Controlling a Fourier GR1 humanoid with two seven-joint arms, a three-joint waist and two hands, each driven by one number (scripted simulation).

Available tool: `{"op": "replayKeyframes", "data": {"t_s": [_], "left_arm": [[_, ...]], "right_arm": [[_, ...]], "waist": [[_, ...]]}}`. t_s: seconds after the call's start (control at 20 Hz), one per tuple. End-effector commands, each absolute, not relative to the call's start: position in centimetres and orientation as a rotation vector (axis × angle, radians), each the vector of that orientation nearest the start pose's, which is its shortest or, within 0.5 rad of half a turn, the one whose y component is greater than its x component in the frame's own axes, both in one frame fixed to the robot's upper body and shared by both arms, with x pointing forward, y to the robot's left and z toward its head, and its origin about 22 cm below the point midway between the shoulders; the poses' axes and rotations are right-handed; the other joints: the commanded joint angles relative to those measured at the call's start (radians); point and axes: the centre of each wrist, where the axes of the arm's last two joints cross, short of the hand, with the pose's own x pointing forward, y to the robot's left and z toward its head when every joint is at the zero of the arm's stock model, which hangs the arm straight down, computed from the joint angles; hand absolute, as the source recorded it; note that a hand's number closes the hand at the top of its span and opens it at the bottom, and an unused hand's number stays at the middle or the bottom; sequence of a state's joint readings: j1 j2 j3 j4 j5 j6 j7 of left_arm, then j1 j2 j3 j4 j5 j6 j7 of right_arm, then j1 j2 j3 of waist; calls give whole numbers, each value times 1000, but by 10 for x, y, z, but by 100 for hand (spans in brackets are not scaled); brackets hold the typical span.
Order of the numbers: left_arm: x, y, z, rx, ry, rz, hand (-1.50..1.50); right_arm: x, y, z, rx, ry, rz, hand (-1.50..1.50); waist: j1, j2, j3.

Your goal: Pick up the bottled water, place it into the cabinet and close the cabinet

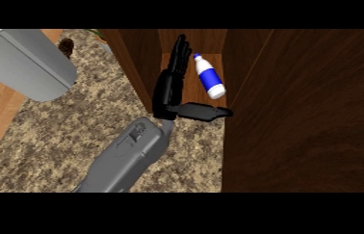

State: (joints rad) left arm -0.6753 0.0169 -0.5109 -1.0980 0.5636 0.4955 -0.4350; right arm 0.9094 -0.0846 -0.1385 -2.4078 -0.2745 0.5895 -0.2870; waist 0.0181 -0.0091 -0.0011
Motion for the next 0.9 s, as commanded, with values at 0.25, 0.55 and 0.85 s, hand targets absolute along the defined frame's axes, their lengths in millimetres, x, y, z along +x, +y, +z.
{"op": "replayKeyframes", "data": {"t_s": [0.25,0.55,0.85], "left_arm": [[257,81,44,-383,-1861,58,-150],[222,115,36,-383,-1871,74,-150],[203,142,46,-354,-1876,109,-150]], "right_arm": [[32,-279,136,231,-1874,310,-150],[47,-264,136,388,-1782,518,150],[39,-245,144,512,-1706,584,150]], "waist": [[-7,2,0],[10,3,-1],[-12,2,-1]]}}
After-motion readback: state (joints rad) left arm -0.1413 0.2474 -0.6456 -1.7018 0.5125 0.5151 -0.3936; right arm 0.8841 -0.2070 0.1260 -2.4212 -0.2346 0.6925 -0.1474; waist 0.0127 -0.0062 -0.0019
